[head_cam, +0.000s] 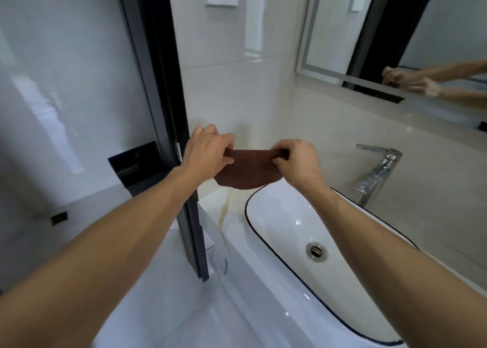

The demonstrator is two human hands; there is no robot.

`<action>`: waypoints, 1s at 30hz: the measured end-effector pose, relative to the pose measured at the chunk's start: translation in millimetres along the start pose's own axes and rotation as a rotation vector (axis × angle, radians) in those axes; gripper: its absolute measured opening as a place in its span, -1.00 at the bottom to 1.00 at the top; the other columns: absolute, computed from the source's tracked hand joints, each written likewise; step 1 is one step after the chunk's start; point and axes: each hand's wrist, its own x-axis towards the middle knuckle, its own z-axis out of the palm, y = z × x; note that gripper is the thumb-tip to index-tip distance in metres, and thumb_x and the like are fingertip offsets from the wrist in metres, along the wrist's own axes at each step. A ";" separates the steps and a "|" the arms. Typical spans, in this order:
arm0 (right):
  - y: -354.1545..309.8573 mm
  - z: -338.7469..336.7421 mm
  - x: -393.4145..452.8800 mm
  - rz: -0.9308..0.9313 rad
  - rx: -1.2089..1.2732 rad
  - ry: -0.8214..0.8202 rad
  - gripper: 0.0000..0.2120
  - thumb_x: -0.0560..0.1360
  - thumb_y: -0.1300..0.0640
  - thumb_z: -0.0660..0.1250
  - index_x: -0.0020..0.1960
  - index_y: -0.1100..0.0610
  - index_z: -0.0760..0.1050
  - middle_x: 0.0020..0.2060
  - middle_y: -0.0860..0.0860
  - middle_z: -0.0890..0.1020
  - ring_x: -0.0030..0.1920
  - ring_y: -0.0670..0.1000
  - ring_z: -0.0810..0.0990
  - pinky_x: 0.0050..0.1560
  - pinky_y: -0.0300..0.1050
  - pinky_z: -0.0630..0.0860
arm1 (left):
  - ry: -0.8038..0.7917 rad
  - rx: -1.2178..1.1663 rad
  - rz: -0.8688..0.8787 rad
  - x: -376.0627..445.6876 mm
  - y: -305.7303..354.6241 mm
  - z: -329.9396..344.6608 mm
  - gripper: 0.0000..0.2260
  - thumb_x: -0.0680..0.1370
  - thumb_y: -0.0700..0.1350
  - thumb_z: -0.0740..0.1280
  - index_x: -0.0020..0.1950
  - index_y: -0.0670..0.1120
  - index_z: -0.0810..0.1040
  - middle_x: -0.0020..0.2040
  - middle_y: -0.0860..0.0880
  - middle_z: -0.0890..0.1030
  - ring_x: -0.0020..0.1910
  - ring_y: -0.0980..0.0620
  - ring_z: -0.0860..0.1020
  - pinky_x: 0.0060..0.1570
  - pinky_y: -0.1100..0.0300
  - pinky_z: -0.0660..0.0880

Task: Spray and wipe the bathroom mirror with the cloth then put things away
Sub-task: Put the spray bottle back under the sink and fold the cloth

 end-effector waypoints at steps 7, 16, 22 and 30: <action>-65.4 44.6 -40.1 -0.229 0.142 -0.076 -0.75 0.45 0.32 0.32 -0.02 0.04 0.66 -0.08 -0.02 0.70 0.00 0.04 0.63 0.03 -0.09 0.56 | 0.000 -0.042 -0.285 -94.5 -45.5 -49.1 -0.88 0.52 -0.03 0.45 0.03 0.00 0.64 -0.06 -0.03 0.65 0.00 -0.09 0.59 -0.05 0.05 0.42; -74.2 162.0 -147.5 -0.348 0.283 -0.182 -0.67 0.36 0.45 0.19 -0.04 0.07 0.35 -0.15 -0.01 0.51 -0.16 0.05 0.47 -0.14 0.09 0.52 | -0.122 -0.036 -0.338 -223.1 -100.4 -1.4 -0.95 0.57 -0.12 0.35 0.01 -0.01 0.51 -0.04 0.05 0.62 -0.01 -0.03 0.59 -0.21 0.13 0.38; -29.6 267.2 -195.0 -0.365 0.305 -0.098 -0.73 0.41 0.45 0.17 -0.23 0.08 0.41 -0.10 0.01 0.51 -0.14 0.05 0.47 -0.17 -0.37 0.36 | 0.099 -0.183 -0.518 -271.2 -113.1 109.7 -0.77 0.56 -0.26 0.33 0.11 0.04 0.51 -0.02 0.00 0.59 -0.04 -0.06 0.54 -0.11 0.02 0.52; 90.5 413.9 -242.3 -0.321 0.187 -0.106 -0.76 0.52 0.37 0.31 0.06 0.20 0.70 0.12 0.09 0.61 0.08 0.11 0.58 0.02 -0.23 0.43 | 0.139 -0.332 -0.453 -347.7 -119.8 306.3 -0.83 0.55 -0.30 0.34 0.02 -0.03 0.54 -0.10 -0.01 0.58 -0.08 -0.02 0.52 -0.16 -0.01 0.50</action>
